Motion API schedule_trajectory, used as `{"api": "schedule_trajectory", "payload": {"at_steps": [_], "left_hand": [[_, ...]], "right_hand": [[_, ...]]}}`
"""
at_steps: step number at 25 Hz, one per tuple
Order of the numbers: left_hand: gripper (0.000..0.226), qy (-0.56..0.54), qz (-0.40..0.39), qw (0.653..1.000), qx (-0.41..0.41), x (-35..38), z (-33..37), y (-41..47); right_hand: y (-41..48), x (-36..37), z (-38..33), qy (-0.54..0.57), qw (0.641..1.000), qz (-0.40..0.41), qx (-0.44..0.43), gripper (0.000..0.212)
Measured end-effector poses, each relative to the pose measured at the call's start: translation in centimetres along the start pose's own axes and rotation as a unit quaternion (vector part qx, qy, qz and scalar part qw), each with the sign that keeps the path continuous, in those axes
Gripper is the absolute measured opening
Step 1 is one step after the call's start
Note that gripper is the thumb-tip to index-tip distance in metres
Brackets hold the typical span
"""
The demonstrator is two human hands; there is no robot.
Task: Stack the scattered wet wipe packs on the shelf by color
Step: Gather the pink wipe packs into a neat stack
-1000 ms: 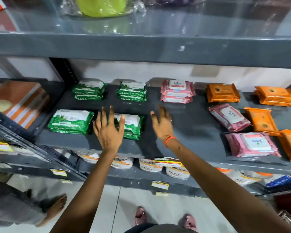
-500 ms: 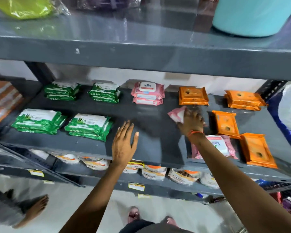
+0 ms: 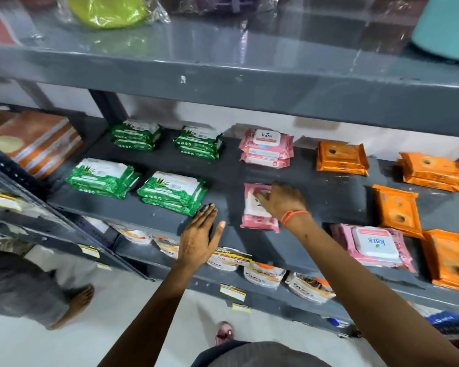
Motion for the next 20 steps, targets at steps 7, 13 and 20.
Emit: {"api": "schedule_trajectory", "payload": {"at_steps": [7,13,20], "left_hand": [[0.077,0.052,-0.030,0.997,0.038,0.2,0.0,-0.3],[0.083,0.070,-0.049,0.991,0.098,-0.1,0.1,-0.6],[0.083,0.061,-0.060,0.990,0.109,0.0,0.1,-0.6]], "right_hand": [[0.2,1.6,-1.2,-0.108,0.952,-0.259,-0.119,0.038],[-1.2,-0.5,-2.2,-0.081,0.973,-0.102,-0.192,0.079],[-2.0,1.7,-1.0,-0.048,0.985,-0.083,-0.144,0.094]]}}
Point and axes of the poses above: each hand's wrist, its own y-axis towards the middle knuckle, its own x-axis out of the palm, z = x × y, the point moved 4 cm from there along y, towards the middle knuckle, and after that the axes turned 9 degrees about z, right-handed, at the moved point
